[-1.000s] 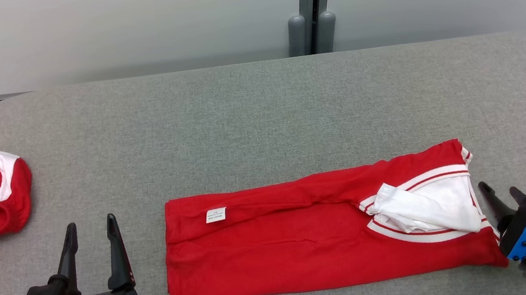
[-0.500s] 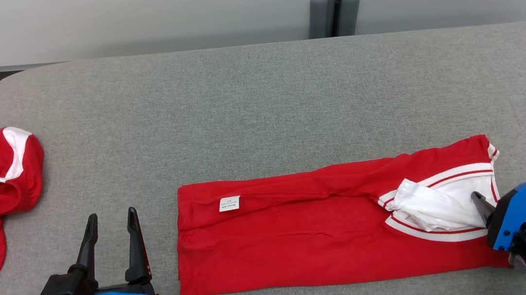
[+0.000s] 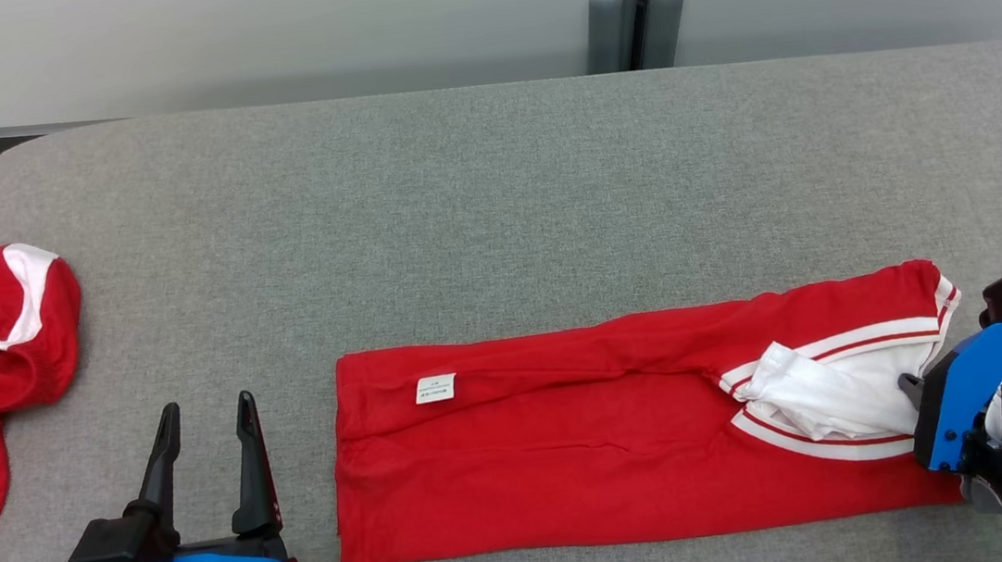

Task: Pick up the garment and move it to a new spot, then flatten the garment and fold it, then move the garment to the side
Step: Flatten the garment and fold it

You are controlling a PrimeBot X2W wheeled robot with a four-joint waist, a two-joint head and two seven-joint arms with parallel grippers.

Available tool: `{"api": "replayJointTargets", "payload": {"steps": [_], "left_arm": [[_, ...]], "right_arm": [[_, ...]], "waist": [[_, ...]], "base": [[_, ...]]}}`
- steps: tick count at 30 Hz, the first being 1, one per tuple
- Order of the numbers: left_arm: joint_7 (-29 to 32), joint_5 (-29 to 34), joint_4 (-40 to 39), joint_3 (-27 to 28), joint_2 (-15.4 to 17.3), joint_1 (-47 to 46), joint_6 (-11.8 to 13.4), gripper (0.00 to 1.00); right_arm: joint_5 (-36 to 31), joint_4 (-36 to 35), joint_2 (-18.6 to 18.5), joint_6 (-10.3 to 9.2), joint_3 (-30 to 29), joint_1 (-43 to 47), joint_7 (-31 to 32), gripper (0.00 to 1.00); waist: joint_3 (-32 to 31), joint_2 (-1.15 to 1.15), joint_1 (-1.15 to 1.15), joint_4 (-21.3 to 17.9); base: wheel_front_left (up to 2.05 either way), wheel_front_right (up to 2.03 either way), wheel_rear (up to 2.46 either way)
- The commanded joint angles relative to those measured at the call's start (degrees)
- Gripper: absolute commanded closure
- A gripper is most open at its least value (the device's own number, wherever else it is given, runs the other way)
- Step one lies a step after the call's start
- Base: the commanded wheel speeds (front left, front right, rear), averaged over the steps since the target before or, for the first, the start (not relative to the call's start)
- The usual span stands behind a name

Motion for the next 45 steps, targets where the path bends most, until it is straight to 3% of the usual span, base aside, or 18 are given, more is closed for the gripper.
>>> {"api": "replayJointTargets", "payload": {"steps": [1,8,16,23,27,34,40,45], "left_arm": [[-0.3,0.5,0.1,0.4,-0.2,-0.8,-0.3,0.00],[-0.3,0.9,0.2,0.8,-0.4,-0.6,-0.8,0.00],[-0.3,1.6,-0.1,1.3,-0.1,0.2,-1.1,0.00],[-0.3,2.1,0.0,1.6,0.3,0.4,-1.3,0.00],[-0.3,2.4,0.3,1.6,0.3,0.7,-1.4,0.00],[-0.3,2.6,0.8,0.9,0.0,0.5,-1.6,0.00],[-0.3,2.6,0.8,0.5,-0.3,0.3,-1.8,0.00],[-0.3,2.7,1.1,-0.3,-0.5,-0.6,-1.9,0.00]], "right_arm": [[0.4,0.8,-0.1,0.00,0.6,1.1,0.2,1.00],[2.0,-4.0,-3.1,-0.04,-2.9,2.2,-1.8,1.00],[1.2,-15.3,-6.6,0.00,-12.6,7.2,0.4,1.00],[-0.1,-24.7,-5.9,0.00,-15.0,10.1,4.3,1.00],[0.3,-30.5,-3.9,0.00,-10.5,11.2,6.2,1.00],[1.1,-36.4,-0.3,0.00,4.9,12.4,10.2,1.00],[3.7,-32.1,1.5,0.00,18.0,7.5,9.9,1.00],[5.3,-24.9,3.7,0.00,24.8,2.2,8.1,1.00]], "waist": [[-0.1,0.00,0.00,-0.2],[-0.5,0.00,0.00,-0.4],[-0.9,0.00,0.00,-1.0],[-1.4,0.00,0.00,-1.7],[-2.1,0.00,0.00,-2.0],[-3.0,0.00,0.00,-1.5],[-3.0,0.00,0.00,-0.4],[-2.7,0.00,0.00,1.1]], "base": [[0.00,0.00,0.00],[0.00,0.00,0.00],[0.00,0.00,0.00],[0.00,0.00,0.00],[0.00,0.00,0.00],[0.00,0.00,0.00],[0.00,0.00,0.00],[0.00,0.00,0.00]]}}
